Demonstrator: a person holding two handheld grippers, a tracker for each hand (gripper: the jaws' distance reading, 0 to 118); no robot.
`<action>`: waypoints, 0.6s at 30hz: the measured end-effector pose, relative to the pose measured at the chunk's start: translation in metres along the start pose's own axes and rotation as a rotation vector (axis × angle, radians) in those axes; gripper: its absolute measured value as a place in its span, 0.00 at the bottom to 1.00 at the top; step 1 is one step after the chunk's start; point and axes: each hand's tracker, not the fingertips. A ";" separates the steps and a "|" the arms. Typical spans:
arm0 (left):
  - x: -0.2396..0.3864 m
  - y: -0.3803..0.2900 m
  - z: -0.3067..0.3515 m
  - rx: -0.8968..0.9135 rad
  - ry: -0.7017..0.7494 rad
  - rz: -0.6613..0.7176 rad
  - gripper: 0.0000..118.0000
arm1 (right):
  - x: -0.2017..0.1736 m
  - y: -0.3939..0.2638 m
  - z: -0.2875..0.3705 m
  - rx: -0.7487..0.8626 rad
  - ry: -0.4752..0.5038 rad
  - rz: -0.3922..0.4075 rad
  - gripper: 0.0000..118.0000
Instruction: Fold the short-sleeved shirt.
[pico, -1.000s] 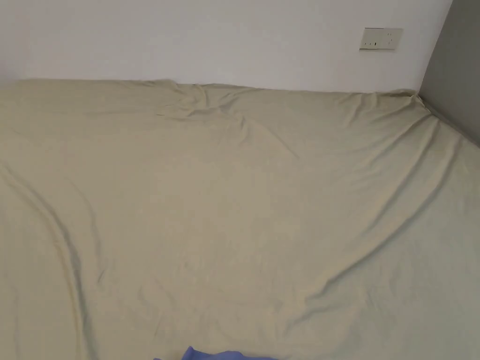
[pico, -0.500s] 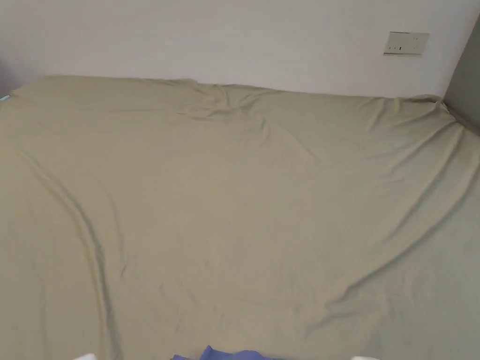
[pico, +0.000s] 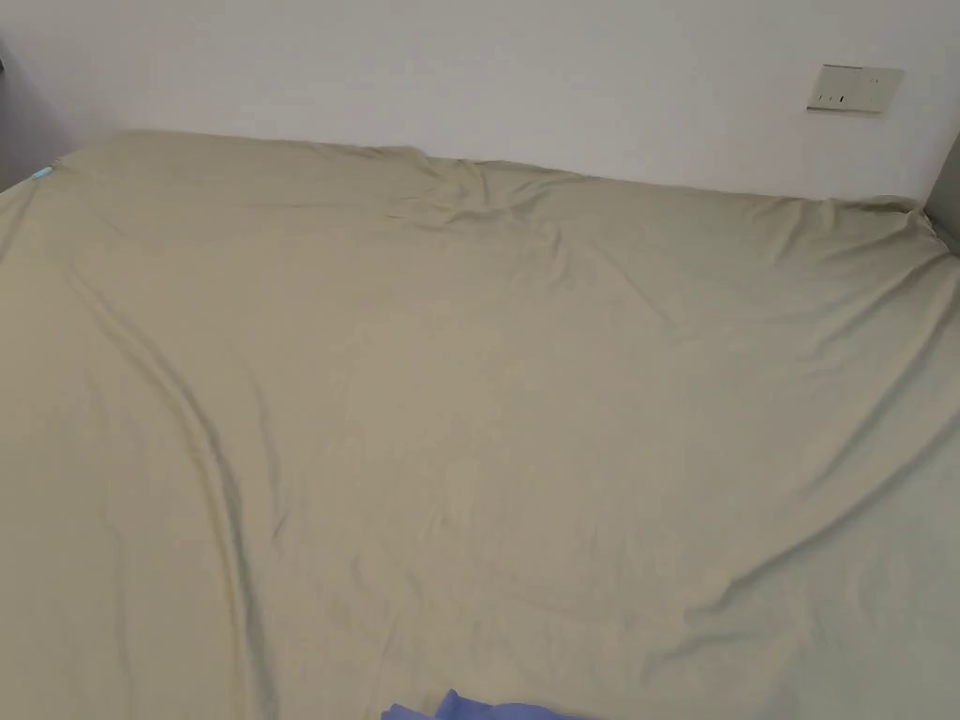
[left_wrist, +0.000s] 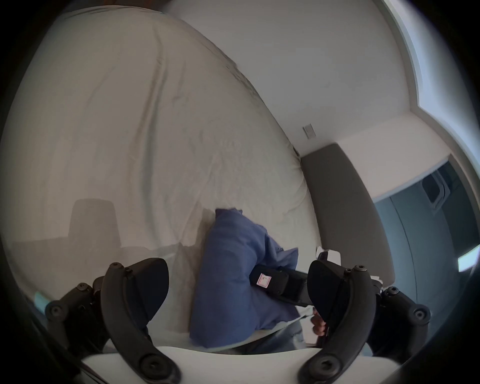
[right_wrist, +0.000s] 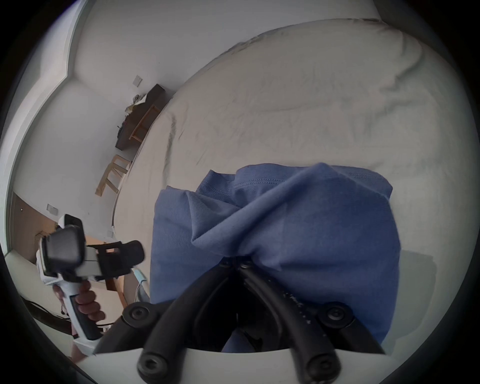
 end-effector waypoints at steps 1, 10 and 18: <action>0.002 -0.002 -0.012 -0.038 0.004 -0.024 0.93 | 0.000 -0.001 0.000 0.001 0.004 -0.005 0.02; 0.018 -0.021 -0.074 -0.049 -0.038 -0.219 0.76 | 0.016 -0.006 0.001 0.022 0.081 -0.083 0.02; -0.001 0.018 -0.052 -0.168 -0.024 -0.052 0.24 | 0.007 -0.008 0.036 0.088 0.078 -0.117 0.01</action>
